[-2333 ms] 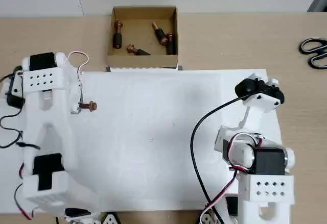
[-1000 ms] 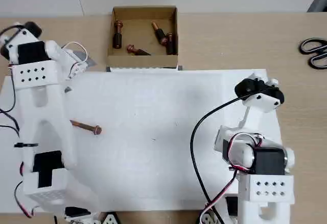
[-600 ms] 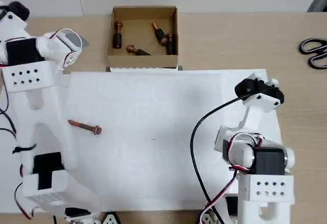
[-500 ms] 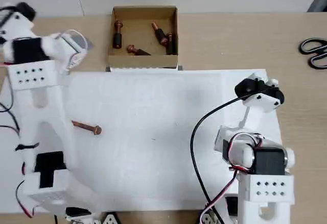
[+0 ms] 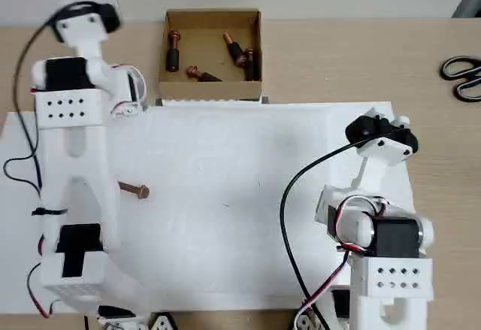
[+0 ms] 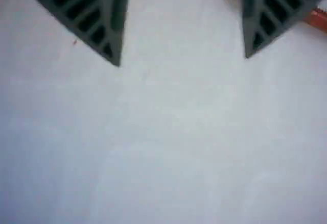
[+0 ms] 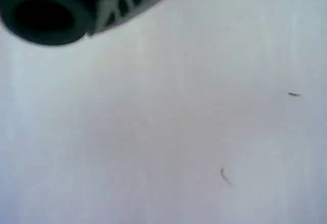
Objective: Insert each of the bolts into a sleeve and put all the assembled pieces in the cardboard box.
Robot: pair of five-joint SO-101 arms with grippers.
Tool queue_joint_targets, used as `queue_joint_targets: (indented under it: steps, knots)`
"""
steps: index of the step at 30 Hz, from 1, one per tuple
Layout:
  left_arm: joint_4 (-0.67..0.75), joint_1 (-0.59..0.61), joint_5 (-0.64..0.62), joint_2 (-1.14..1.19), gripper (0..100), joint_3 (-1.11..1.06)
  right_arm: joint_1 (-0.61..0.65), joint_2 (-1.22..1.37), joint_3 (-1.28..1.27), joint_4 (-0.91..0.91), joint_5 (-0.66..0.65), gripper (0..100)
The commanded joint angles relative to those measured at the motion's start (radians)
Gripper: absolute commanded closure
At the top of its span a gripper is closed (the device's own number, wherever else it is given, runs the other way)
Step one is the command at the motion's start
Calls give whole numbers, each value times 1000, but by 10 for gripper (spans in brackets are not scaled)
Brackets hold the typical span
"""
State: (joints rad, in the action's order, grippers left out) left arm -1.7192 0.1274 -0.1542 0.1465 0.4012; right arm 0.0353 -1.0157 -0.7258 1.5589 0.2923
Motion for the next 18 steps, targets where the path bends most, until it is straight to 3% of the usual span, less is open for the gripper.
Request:
queue_joint_targets:
  steps: [1,5,12,18]
  knots:
    - [-31,-3,333,-46,884,-27,-5,-16,0,-4,-8,995]
    - [2,9,583,-44,885,-107,-5,-16,-2,-4,-8,995]
    - [-3,31,1191,-44,885,-259,-5,-16,-2,-4,-8,995]
    - [-5,58,1542,-43,885,-326,-5,-16,-2,-4,-8,995]
